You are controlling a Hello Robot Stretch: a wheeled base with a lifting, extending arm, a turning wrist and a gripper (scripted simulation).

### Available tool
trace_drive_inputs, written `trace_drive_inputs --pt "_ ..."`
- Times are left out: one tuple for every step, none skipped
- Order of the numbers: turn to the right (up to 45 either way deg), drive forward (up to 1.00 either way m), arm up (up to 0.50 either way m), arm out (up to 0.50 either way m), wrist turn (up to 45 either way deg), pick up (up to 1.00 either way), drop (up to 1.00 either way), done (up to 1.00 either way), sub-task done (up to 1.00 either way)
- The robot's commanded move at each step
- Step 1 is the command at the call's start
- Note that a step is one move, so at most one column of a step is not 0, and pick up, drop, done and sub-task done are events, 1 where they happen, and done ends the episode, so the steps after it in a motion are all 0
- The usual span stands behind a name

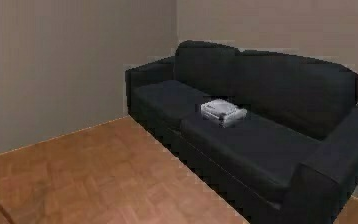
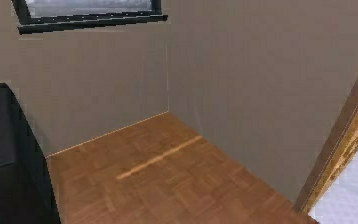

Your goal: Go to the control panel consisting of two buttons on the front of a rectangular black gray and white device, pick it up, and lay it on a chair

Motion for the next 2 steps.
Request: trace_drive_inputs --pt "0.0 0.5 0.0 0.0 0.0 0.0 0.0 0.0 0.0" --pt "-45.0 0.0 0.0 0.0 0.0 0.0 0.0 0.0 0.0"
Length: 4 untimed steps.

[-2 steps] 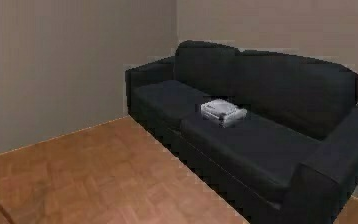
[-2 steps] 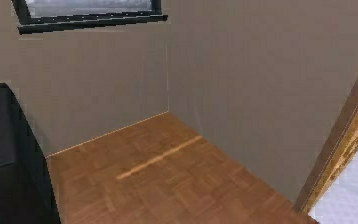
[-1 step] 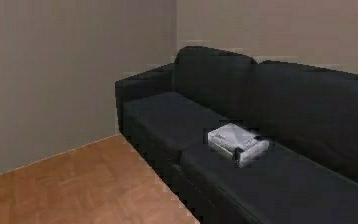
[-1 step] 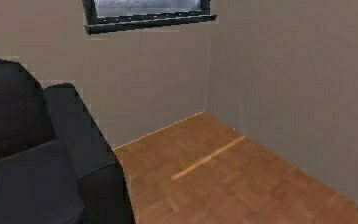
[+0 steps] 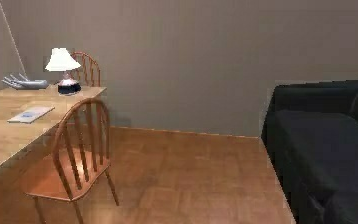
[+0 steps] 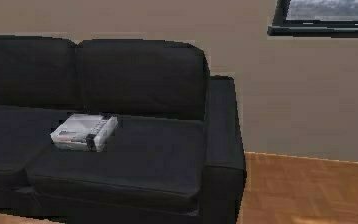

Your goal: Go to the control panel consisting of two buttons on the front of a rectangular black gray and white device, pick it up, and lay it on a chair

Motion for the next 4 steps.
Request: trace_drive_inputs --pt "-24.0 0.0 0.0 0.0 0.0 0.0 0.0 0.0 0.0" --pt "45.0 0.0 0.0 0.0 0.0 0.0 0.0 0.0 0.0" --pt "15.0 0.0 0.0 0.0 0.0 0.0 0.0 0.0 0.0" --pt "0.0 0.85 0.0 0.0 0.0 0.0 0.0 0.0 0.0"
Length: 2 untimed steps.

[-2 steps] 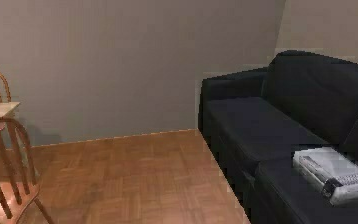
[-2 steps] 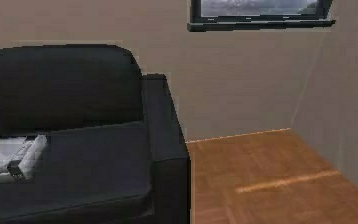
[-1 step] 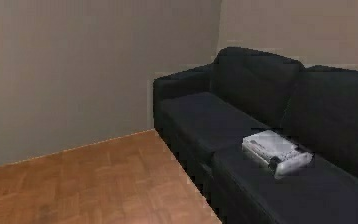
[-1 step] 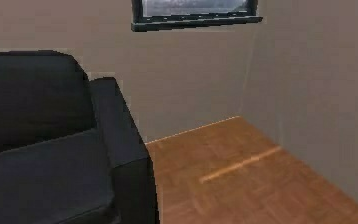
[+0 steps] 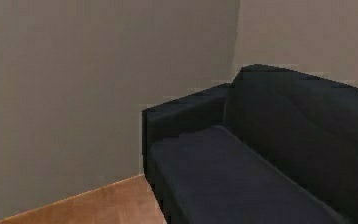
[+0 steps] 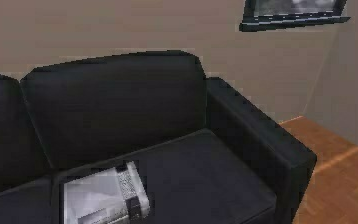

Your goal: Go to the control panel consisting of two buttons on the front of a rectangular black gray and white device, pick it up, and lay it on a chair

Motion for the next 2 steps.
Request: trace_drive_inputs --pt "-21.0 0.0 0.0 0.0 0.0 0.0 0.0 0.0 0.0" --pt "0.0 0.0 0.5 0.0 0.0 0.0 0.0 0.0 0.0"
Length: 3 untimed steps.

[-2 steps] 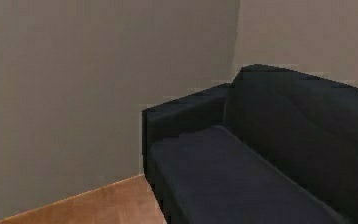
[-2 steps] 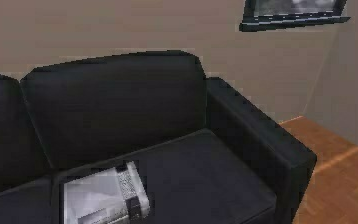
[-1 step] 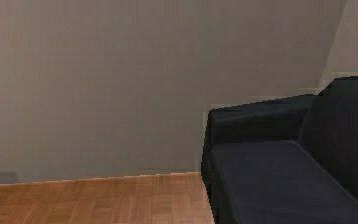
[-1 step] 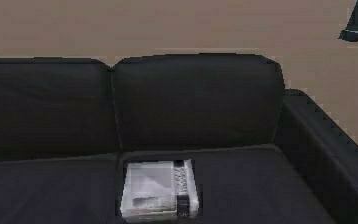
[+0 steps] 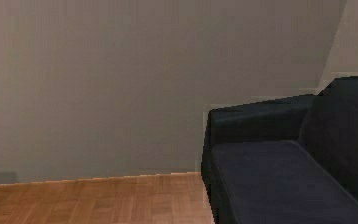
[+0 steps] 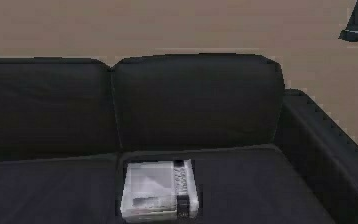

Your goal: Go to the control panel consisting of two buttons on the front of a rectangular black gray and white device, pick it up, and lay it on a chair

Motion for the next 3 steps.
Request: trace_drive_inputs --pt "0.0 0.0 0.16 0.0 0.0 0.0 0.0 0.0 0.0" --pt "0.0 0.0 0.0 0.24 0.0 0.0 0.0 0.0 0.0" --pt "0.0 0.0 0.0 0.0 45.0 0.0 0.0 0.0 0.0"
